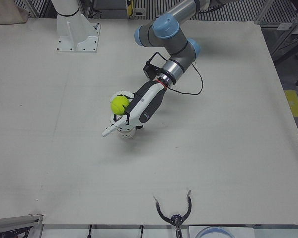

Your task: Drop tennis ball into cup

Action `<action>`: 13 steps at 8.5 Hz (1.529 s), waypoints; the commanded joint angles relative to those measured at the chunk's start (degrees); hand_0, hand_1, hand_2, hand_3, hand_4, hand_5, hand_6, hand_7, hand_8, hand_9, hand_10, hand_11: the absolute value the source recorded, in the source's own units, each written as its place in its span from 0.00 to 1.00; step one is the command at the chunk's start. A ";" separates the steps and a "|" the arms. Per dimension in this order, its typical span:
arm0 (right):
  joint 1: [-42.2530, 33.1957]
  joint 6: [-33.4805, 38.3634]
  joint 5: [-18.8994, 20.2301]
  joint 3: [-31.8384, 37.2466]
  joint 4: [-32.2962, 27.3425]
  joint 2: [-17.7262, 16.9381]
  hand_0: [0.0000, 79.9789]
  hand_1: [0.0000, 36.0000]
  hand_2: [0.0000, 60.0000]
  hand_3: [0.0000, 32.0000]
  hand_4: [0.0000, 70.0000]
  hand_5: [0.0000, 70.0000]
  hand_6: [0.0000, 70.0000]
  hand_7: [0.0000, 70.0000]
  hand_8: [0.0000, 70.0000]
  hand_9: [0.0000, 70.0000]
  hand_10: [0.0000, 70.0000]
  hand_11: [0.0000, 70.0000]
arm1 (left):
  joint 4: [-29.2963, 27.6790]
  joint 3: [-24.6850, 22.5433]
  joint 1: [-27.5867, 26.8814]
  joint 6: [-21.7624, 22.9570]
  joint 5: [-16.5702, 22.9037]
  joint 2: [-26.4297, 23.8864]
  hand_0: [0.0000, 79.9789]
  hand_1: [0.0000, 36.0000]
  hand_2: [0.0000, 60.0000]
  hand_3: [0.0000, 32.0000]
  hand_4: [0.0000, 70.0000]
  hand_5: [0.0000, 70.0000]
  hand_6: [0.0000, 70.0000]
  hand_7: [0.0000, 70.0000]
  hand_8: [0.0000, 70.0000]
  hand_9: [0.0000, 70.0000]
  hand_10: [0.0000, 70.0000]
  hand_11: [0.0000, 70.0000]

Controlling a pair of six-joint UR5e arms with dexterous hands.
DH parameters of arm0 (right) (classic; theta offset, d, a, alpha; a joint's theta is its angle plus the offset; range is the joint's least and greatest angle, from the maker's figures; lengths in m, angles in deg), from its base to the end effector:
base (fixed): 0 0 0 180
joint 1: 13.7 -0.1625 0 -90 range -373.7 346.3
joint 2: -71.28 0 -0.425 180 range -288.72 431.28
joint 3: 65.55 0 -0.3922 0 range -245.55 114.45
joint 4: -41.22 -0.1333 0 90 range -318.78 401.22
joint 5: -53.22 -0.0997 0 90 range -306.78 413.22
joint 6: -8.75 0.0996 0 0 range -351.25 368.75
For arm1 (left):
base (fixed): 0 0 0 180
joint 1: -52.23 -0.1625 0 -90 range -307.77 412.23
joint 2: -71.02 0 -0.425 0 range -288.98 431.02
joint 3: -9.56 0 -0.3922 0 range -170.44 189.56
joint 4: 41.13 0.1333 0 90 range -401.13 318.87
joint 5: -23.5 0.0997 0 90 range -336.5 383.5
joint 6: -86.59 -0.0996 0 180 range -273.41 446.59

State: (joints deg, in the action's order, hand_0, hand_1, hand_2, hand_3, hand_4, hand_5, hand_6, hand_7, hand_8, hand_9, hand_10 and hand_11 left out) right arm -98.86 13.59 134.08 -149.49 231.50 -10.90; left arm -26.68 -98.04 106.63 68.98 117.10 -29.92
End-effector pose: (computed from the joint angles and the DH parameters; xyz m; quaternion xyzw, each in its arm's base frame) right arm 0.1037 -0.5430 0.6847 -0.0053 0.6533 -0.7553 0.0520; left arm 0.2145 -0.5178 0.4649 -0.1423 0.7754 -0.5386 0.2974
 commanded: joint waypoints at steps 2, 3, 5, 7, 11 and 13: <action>0.00 0.00 0.00 0.00 0.00 0.00 0.00 0.00 0.00 0.00 0.00 0.00 0.00 0.00 0.00 0.00 0.00 0.00 | -0.48 -0.06 -0.17 -0.05 0.00 0.14 0.78 0.88 0.16 0.00 0.08 0.09 0.06 0.28 0.00 0.04 0.00 0.01; 0.00 0.00 0.00 0.00 0.00 0.00 0.00 0.00 0.00 0.00 0.00 0.00 0.00 0.00 0.00 0.00 0.00 0.00 | -0.48 -0.06 -0.17 -0.05 0.00 0.05 0.79 0.91 0.17 0.00 0.06 0.09 0.07 0.28 0.01 0.03 0.00 0.00; 0.00 0.00 0.00 0.00 0.00 0.00 0.00 0.00 0.00 0.00 0.00 0.00 0.00 0.00 0.00 0.00 0.00 0.00 | -0.48 -0.32 0.00 0.29 0.09 -0.21 0.78 0.92 0.20 0.00 0.05 0.09 0.04 0.27 0.00 0.03 0.00 0.00; 0.00 0.00 0.00 0.00 0.00 0.00 0.00 0.00 0.00 0.00 0.00 0.00 0.00 0.00 0.00 0.00 0.00 0.00 | 3.10 -6.35 4.27 0.91 0.18 -0.56 0.80 0.98 0.30 0.00 0.03 0.09 0.03 0.29 0.00 0.04 0.00 0.00; 0.00 0.00 0.00 0.00 0.00 0.00 0.00 0.00 0.00 0.00 0.00 0.00 0.00 0.00 0.00 0.00 0.00 0.00 | 4.98 3.15 25.80 0.39 0.70 -6.00 0.93 1.00 0.11 0.00 0.00 0.08 0.00 0.23 0.00 0.03 0.00 0.00; 0.00 0.00 0.00 -0.09 0.00 0.00 0.00 0.00 0.00 0.00 0.00 0.00 0.00 0.00 0.00 0.00 0.00 0.00 | 5.93 5.83 27.51 0.82 0.70 -5.67 1.00 1.00 0.01 0.00 0.00 0.14 0.03 0.24 0.00 0.03 0.00 0.01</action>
State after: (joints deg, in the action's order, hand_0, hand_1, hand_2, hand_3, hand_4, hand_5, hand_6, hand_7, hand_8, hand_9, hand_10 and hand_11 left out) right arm -98.87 13.59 134.07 -149.49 231.50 -10.90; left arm -21.81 -95.49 131.02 69.42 117.76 -35.39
